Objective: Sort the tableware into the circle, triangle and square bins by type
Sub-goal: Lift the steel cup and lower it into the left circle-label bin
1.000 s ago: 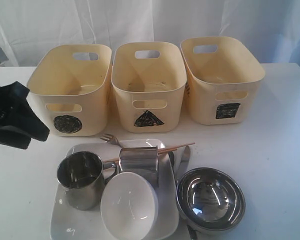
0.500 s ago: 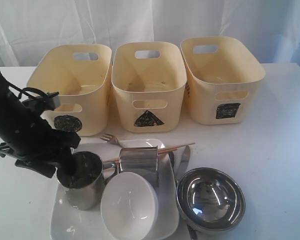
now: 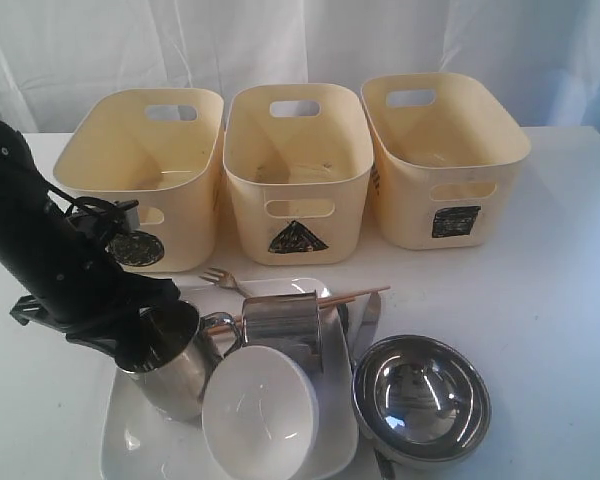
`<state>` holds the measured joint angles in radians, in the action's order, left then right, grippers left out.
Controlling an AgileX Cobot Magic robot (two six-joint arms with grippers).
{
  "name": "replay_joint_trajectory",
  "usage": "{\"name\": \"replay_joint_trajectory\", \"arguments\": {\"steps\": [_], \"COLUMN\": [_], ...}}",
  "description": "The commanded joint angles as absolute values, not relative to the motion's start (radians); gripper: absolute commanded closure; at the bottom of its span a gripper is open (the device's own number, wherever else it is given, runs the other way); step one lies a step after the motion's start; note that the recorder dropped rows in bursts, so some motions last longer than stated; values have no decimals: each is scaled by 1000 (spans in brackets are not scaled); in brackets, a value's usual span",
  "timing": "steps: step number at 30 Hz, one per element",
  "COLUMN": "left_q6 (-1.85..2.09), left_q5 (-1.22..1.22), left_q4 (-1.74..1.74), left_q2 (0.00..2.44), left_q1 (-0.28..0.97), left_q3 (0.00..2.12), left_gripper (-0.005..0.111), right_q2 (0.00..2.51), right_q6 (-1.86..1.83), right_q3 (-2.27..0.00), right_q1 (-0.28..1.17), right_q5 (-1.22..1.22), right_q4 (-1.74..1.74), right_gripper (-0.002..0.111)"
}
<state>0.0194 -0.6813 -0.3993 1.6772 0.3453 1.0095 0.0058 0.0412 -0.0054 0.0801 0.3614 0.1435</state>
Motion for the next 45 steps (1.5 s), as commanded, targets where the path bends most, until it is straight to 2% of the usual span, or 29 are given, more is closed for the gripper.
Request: {"name": "replay_joint_trajectory", "arguments": {"steps": [1,9,18,25,30,37,45], "left_q6": [14,22,-14,-31,-119,-292,-317], "left_q5": [-703,-795,-795,-567,-418,-359,-303], "left_q4": [-410,-398,-305,-245,-140,66,77], "left_q2": [1675,1668,1525,1448,1478,1561,1641], "left_q1": [351,351,351,351,349,325,269], "left_q3": [1008,1075,1170,1248,1307,1367,1375], "left_gripper": [107,107,107,107,107,107,107], "right_q2": [0,0,0,0,0,0,0], "right_q6": [38,38,38,38,38,38,38], "right_q3": [0,0,0,0,0,0,0], "right_q1": [80,80,80,80,80,80,80], "right_q5": [346,346,346,346,346,346,346], "right_q4": [138,138,138,138,138,138,138], "right_gripper": [108,108,108,108,108,108,108]}}
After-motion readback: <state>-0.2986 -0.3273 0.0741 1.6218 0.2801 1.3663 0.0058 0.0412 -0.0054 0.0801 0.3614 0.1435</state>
